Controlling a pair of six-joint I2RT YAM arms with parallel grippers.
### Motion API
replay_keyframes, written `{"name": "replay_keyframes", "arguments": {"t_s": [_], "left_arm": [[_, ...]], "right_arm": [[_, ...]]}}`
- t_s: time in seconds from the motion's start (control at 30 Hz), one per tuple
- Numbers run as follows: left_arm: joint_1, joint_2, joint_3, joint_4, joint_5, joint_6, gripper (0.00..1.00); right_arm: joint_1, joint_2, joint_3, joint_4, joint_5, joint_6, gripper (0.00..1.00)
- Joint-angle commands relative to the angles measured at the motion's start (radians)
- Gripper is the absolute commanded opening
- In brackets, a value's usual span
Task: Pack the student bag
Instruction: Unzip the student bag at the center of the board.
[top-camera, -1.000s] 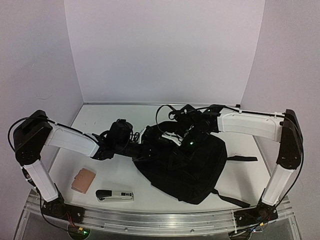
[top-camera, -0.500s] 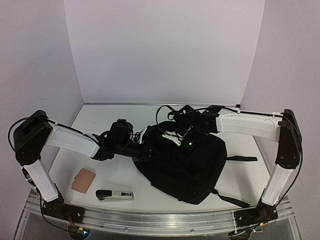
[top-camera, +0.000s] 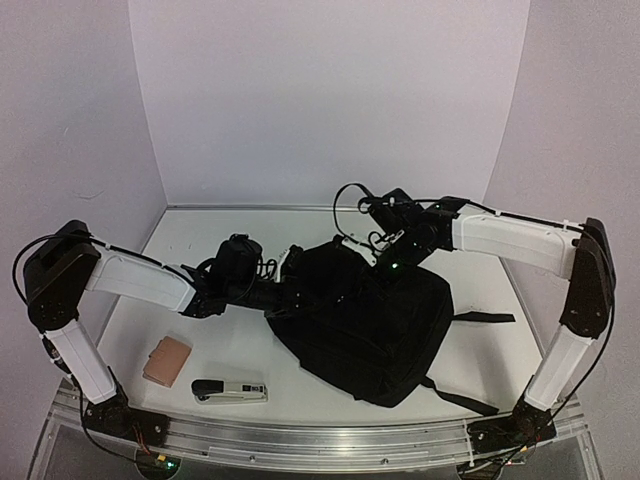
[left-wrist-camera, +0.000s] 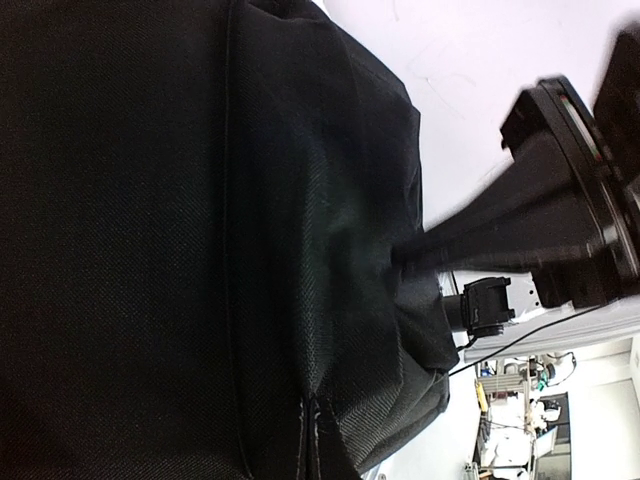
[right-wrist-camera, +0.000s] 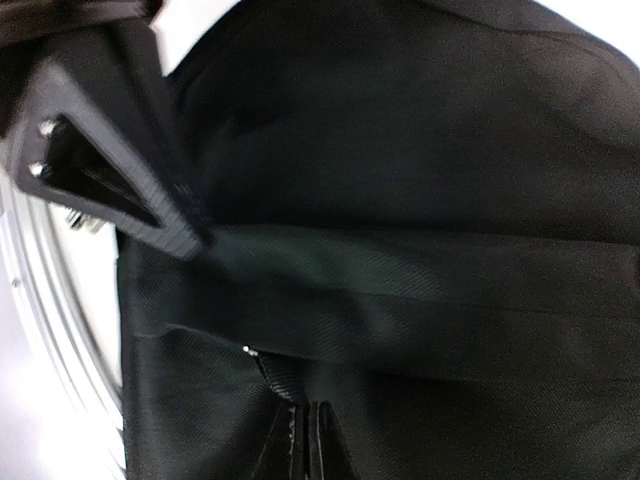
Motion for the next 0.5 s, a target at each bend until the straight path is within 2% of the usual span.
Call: {"name": "replay_keyframes", "arguments": {"t_s": [0.0,0.47], "left_arm": [[0.045,-0.027,-0.014,-0.060,-0.045,0.007,0.00],[0.071,-0.063,-0.045,-0.095,-0.065,0.022,0.00]], "right_arm": [[-0.115,-0.039,0.025,-0.052,0.152,-0.036,0.00],[-0.297,0.026,0.096,-0.052,0.217,-0.100,0.00]]}}
